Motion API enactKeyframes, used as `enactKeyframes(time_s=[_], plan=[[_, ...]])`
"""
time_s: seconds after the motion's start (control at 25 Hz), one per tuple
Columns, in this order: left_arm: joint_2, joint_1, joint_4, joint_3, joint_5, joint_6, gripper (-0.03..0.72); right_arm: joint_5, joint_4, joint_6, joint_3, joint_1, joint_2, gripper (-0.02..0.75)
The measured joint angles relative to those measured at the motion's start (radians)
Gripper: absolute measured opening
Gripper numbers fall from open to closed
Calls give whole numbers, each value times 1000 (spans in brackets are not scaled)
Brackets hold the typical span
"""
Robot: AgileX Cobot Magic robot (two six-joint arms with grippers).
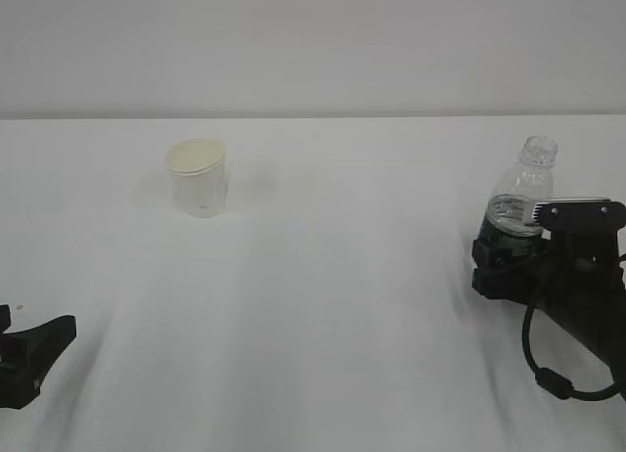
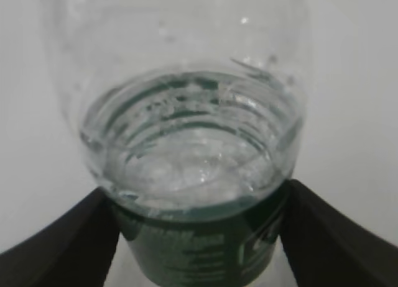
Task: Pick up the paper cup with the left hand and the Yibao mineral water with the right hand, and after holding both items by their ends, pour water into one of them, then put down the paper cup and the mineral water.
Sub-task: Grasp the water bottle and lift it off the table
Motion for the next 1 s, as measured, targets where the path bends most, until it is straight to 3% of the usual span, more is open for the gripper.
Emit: enactKeyframes(time_s=[1.0], plan=[[0,0,5,0,0,0,589,-82,-7,13,-11,0,40,592]])
